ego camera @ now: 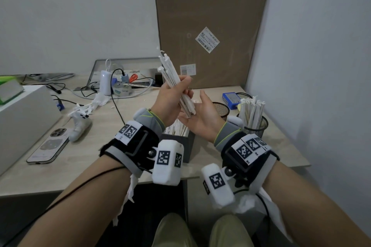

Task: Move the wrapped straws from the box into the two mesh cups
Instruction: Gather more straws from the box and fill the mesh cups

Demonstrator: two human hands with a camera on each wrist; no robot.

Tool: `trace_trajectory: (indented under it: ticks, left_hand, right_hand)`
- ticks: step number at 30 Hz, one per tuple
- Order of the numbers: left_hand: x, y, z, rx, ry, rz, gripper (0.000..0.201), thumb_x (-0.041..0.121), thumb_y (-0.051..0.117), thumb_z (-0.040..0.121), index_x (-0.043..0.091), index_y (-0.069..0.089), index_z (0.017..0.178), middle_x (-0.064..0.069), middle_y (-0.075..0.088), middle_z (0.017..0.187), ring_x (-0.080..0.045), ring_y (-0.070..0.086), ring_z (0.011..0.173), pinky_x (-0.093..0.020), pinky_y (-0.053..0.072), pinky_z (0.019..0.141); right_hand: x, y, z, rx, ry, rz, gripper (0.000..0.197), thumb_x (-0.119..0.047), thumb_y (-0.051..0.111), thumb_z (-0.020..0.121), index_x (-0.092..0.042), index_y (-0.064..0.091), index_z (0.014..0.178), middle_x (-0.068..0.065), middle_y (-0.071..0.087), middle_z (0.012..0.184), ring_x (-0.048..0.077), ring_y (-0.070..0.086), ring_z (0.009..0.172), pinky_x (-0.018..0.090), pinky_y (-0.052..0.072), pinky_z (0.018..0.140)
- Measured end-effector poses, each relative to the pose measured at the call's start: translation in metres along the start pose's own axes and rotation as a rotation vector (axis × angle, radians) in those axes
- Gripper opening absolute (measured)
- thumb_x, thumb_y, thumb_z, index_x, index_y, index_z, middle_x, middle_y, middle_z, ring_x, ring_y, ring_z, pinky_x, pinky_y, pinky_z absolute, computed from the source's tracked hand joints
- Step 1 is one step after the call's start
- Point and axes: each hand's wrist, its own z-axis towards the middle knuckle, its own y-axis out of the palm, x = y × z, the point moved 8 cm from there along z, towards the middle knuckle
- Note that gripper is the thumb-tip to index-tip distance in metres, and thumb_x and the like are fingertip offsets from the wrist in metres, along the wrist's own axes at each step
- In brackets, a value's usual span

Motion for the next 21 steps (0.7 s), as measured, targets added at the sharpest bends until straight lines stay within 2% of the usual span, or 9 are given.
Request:
trace_trajectory:
  ticks: [4, 8, 10, 11, 12, 14, 16, 19, 21]
  left_hand:
    - [0.008, 0.003, -0.002, -0.054, 0.069, 0.107, 0.012, 0.014, 0.054, 0.095, 0.01, 0.06, 0.085, 0.006, 0.046, 0.052, -0.01, 0.045, 0.053, -0.023, 0.044, 0.056]
    - [0.011, 0.011, -0.004, -0.105, 0.107, 0.348, 0.019, 0.012, 0.055, 0.093, 0.015, 0.06, 0.076, -0.01, 0.052, 0.071, -0.013, 0.043, 0.054, -0.026, 0.041, 0.059]
    - [0.008, 0.02, -0.005, -0.151, 0.121, 0.52, 0.02, 0.014, 0.056, 0.093, 0.017, 0.062, 0.074, -0.012, 0.052, 0.07, -0.009, 0.045, 0.052, -0.025, 0.043, 0.059]
    - [0.006, 0.026, -0.005, -0.173, 0.119, 0.568, 0.02, 0.014, 0.057, 0.093, 0.017, 0.062, 0.074, -0.011, 0.054, 0.071, -0.006, 0.046, 0.05, -0.023, 0.044, 0.058]
    - [0.004, 0.03, -0.005, -0.186, 0.116, 0.582, 0.02, 0.011, 0.057, 0.092, 0.016, 0.061, 0.073, -0.008, 0.056, 0.069, -0.003, 0.047, 0.047, -0.023, 0.044, 0.056]
    - [0.001, 0.038, -0.001, -0.167, 0.111, 0.609, 0.03, 0.001, 0.053, 0.092, 0.017, 0.053, 0.066, 0.008, 0.056, 0.053, 0.0, 0.048, 0.042, -0.026, 0.043, 0.054]
    - [-0.002, 0.043, -0.001, -0.147, 0.087, 0.691, 0.037, -0.003, 0.045, 0.093, 0.021, 0.044, 0.066, 0.01, 0.052, 0.052, 0.0, 0.053, 0.047, -0.024, 0.045, 0.057]
    - [0.004, 0.048, -0.002, -0.17, 0.128, 0.681, 0.036, -0.004, 0.044, 0.091, 0.014, 0.044, 0.059, -0.005, 0.043, 0.055, -0.001, 0.044, 0.041, -0.015, 0.039, 0.048]
    - [0.008, 0.05, 0.001, -0.166, 0.171, 0.689, 0.036, -0.003, 0.045, 0.089, 0.013, 0.044, 0.058, -0.004, 0.043, 0.053, -0.001, 0.042, 0.039, -0.015, 0.038, 0.046]
  right_hand:
    - [-0.026, -0.006, -0.016, 0.142, -0.054, -0.407, 0.073, -0.062, 0.021, 0.095, -0.006, 0.045, 0.135, 0.013, 0.052, 0.136, 0.021, 0.048, 0.12, 0.035, 0.035, 0.104]
    - [-0.122, 0.055, -0.068, 0.197, -0.726, -0.996, 0.053, -0.045, 0.027, 0.101, -0.017, 0.035, 0.145, -0.001, 0.037, 0.151, 0.007, 0.033, 0.137, 0.03, 0.024, 0.114]
    - [-0.152, 0.098, -0.096, 0.163, -1.041, -1.278, 0.047, -0.035, 0.033, 0.101, -0.017, 0.037, 0.143, 0.0, 0.036, 0.152, 0.011, 0.027, 0.142, 0.029, 0.022, 0.116]
    - [-0.154, 0.115, -0.099, 0.132, -1.111, -1.441, 0.047, -0.035, 0.035, 0.1, -0.016, 0.039, 0.142, 0.001, 0.037, 0.151, 0.014, 0.024, 0.144, 0.031, 0.02, 0.116]
    - [-0.148, 0.125, -0.094, 0.094, -1.099, -1.612, 0.049, -0.038, 0.035, 0.098, -0.015, 0.043, 0.14, 0.003, 0.04, 0.15, 0.017, 0.023, 0.145, 0.033, 0.019, 0.116]
    - [-0.12, 0.124, -0.063, 0.008, -0.836, -1.956, 0.053, -0.046, 0.03, 0.096, -0.012, 0.056, 0.128, 0.004, 0.052, 0.141, 0.019, 0.027, 0.144, 0.038, 0.023, 0.116]
    - [-0.1, 0.112, -0.048, -0.036, -0.678, -2.089, 0.063, -0.054, 0.023, 0.095, -0.012, 0.069, 0.106, 0.003, 0.064, 0.124, 0.02, 0.039, 0.137, 0.043, 0.03, 0.111]
    - [-0.124, 0.108, -0.065, 0.044, -0.883, -1.808, 0.054, -0.045, 0.031, 0.098, -0.005, 0.066, 0.093, 0.007, 0.067, 0.1, 0.023, 0.058, 0.108, 0.037, 0.042, 0.094]
    - [-0.13, 0.103, -0.071, 0.045, -0.89, -1.765, 0.046, -0.042, 0.035, 0.098, -0.007, 0.065, 0.099, 0.005, 0.065, 0.099, 0.021, 0.058, 0.097, 0.037, 0.044, 0.089]
